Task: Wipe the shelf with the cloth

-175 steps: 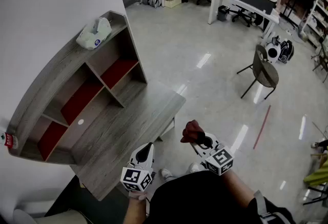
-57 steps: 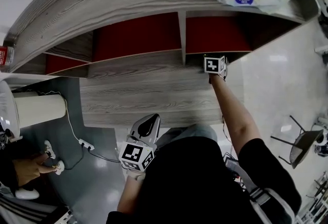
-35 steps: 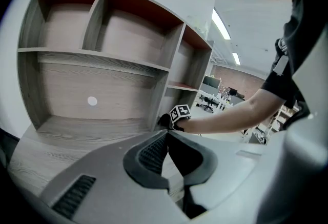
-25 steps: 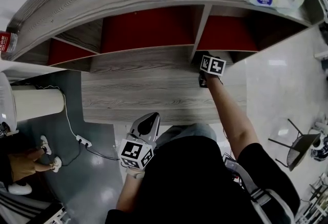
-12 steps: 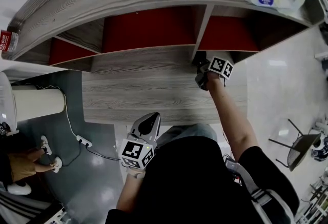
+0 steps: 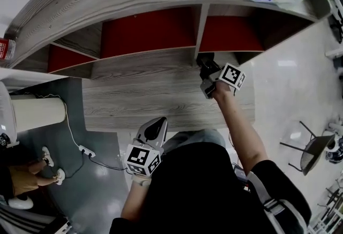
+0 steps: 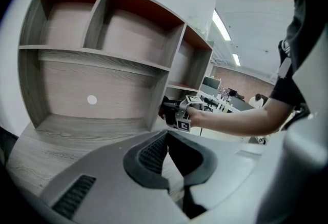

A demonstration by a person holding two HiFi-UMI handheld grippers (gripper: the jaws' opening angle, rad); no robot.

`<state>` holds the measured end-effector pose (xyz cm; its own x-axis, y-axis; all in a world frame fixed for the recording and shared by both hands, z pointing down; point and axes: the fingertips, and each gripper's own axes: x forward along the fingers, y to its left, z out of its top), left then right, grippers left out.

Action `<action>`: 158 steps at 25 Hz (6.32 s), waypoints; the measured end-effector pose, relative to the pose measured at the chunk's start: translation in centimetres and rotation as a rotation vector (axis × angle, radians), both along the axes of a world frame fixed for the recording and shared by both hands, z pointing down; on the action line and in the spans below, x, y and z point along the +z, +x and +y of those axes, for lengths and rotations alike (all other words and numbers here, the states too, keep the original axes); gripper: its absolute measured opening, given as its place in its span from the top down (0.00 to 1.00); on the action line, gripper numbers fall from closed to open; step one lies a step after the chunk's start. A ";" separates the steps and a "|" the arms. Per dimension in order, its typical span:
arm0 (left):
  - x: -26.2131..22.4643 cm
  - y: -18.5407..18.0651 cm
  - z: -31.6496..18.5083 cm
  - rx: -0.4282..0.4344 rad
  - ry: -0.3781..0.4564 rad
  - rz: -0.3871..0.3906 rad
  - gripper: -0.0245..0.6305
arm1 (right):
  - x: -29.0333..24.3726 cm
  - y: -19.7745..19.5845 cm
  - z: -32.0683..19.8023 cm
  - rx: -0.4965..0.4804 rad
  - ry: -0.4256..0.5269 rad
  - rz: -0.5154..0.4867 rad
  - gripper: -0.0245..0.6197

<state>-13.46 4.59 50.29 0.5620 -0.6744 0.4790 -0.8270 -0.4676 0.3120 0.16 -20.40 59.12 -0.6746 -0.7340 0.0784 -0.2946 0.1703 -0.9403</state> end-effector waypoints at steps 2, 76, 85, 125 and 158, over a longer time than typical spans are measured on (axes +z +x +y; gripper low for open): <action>0.0 0.2 0.0 0.002 -0.001 0.001 0.95 | -2.0 0.0 0.3 0.008 0.039 -0.042 0.83; -0.1 8.5 -1.5 0.072 -0.034 -0.021 0.95 | 12.9 19.9 -0.3 0.487 -0.308 -0.055 0.84; -0.8 11.9 -2.4 0.089 -0.033 -0.011 0.95 | 8.0 20.4 0.3 0.489 -0.196 -0.140 0.84; -0.6 8.7 -2.0 -0.051 -0.045 -0.013 0.95 | -3.6 16.1 -7.6 0.555 0.233 -0.123 0.84; 0.1 7.8 -2.2 -0.087 -0.067 -0.002 0.95 | 3.7 15.5 -8.2 0.393 0.163 0.484 0.84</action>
